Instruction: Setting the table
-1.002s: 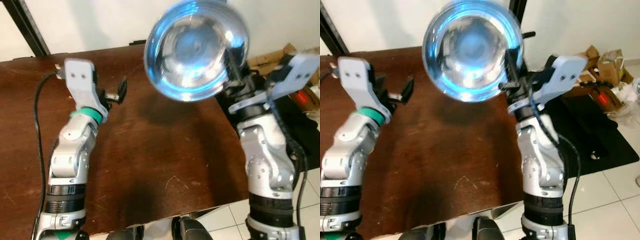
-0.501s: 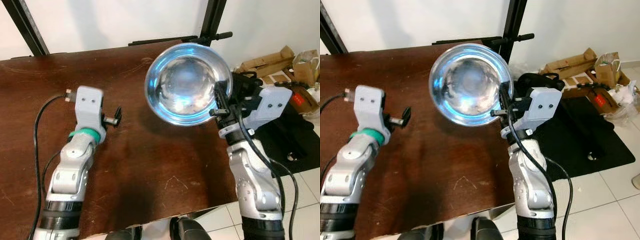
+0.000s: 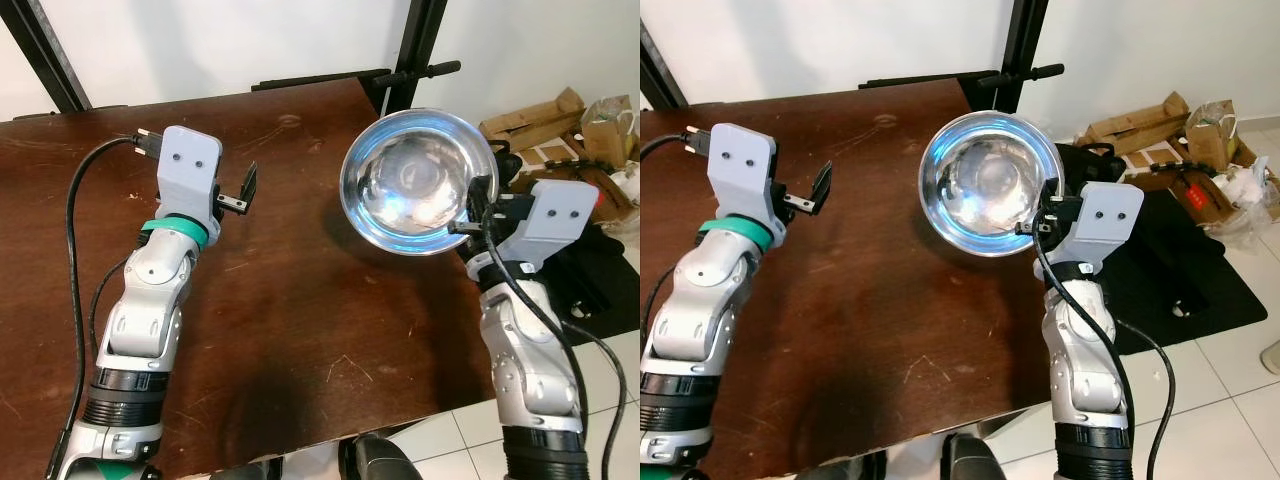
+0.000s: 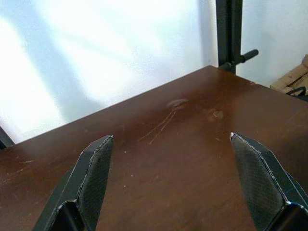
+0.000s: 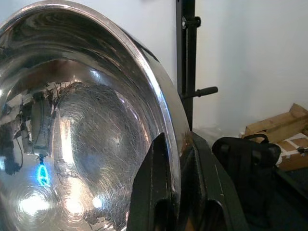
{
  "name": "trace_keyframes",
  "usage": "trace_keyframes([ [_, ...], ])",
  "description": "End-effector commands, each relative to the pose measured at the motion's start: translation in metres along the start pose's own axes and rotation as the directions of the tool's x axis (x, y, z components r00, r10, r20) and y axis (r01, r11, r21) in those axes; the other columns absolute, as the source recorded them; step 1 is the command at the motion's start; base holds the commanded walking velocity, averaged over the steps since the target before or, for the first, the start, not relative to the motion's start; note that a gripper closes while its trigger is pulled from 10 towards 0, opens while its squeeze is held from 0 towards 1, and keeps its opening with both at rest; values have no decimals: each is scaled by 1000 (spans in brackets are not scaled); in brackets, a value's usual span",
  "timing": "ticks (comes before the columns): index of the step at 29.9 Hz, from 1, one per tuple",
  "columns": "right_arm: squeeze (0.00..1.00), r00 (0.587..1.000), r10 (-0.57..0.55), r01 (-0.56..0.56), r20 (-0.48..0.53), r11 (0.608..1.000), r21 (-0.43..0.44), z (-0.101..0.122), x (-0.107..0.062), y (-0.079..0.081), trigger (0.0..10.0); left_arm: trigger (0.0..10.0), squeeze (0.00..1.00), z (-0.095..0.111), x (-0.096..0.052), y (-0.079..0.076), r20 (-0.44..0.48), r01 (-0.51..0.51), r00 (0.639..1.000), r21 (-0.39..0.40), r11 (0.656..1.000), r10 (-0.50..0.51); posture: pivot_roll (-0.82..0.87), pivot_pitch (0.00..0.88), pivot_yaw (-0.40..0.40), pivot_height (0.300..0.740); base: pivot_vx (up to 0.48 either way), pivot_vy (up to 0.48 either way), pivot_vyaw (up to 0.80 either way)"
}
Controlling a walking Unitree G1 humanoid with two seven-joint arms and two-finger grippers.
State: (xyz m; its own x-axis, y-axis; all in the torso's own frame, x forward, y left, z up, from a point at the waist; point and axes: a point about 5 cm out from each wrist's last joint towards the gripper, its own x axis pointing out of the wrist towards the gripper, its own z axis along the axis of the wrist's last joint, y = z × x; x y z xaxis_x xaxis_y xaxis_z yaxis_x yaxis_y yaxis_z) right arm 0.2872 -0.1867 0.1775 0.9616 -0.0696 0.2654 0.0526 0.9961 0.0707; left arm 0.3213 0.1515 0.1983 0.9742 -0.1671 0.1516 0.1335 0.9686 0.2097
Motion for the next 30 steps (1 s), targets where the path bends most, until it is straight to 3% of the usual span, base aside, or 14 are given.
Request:
trace_keyframes([
  [1, 0, 999, -16, 17, 36, 1000, -11, 6, -1, -5, 10000, 10000, 0, -4, 0, -4, -14, 19, 1000, 6, 1000, -19, -13, 0, 54, 740, 0, 0, 0],
  [5, 0, 999, -23, 24, 47, 1000, -12, 7, -2, -6, 10000, 10000, 0, -10, -2, -10, -17, 49, 999, 17, 999, -48, -23, 0, 59, 740, -219, 0, 0],
  [30, 0, 999, 2, -2, 45, 1000, 4, 3, 0, 4, 10000, 10000, 0, -16, -2, -12, -12, 49, 999, 30, 998, -49, -24, 0, 56, 740, -347, 0, 0],
])
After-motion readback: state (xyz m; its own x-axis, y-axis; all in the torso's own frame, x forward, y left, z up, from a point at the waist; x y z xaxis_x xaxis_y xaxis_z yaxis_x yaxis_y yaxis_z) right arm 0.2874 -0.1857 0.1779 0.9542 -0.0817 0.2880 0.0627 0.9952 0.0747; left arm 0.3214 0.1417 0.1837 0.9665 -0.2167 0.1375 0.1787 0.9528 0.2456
